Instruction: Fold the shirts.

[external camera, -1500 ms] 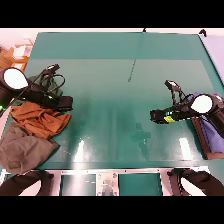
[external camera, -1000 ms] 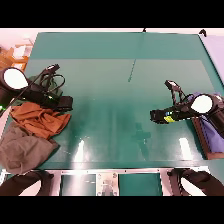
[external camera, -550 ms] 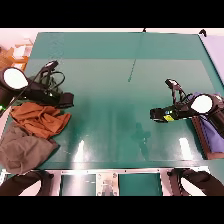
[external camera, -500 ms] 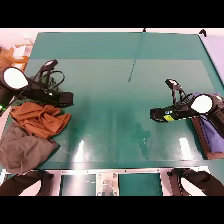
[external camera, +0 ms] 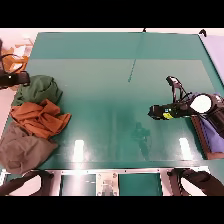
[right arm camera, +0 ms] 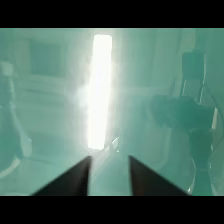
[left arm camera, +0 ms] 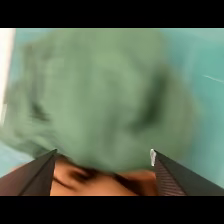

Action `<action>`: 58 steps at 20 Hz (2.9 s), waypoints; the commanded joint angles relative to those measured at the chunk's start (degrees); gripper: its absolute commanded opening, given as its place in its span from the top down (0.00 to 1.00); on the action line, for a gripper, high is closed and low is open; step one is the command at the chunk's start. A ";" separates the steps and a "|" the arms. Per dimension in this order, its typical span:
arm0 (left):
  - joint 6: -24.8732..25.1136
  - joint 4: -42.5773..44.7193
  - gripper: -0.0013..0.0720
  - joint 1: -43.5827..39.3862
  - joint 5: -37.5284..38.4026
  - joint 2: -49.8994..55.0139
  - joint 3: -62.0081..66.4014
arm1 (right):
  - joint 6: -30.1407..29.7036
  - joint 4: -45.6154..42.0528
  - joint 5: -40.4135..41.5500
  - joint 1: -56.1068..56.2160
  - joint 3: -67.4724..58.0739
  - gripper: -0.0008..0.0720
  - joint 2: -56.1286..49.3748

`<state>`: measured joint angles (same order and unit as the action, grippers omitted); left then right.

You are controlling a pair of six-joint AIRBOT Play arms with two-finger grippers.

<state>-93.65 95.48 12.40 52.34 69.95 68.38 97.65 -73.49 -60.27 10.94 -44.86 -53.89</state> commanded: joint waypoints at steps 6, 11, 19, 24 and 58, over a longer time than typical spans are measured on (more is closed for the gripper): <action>1.11 -3.37 0.00 5.68 -16.90 22.84 0.39 | 0.02 0.02 0.90 0.02 0.00 0.49 -0.02; 2.80 -6.23 0.95 5.68 -9.44 21.92 6.54 | 0.02 0.04 0.87 0.02 0.00 0.51 -0.02; 9.70 -18.49 0.95 -6.58 13.00 8.09 32.59 | 0.00 0.02 0.66 -2.51 -1.64 0.51 0.00; 9.49 -30.01 0.95 -26.34 18.51 5.27 34.73 | 0.00 0.04 -2.73 -8.24 -6.71 0.51 0.00; 11.69 -50.34 0.00 -40.89 -0.28 22.47 -6.95 | -22.29 24.81 -21.03 -11.04 -57.96 0.40 -62.16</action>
<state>-82.67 47.24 -26.15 58.08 91.46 63.13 76.86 -49.08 -76.79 -4.08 -96.71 -110.61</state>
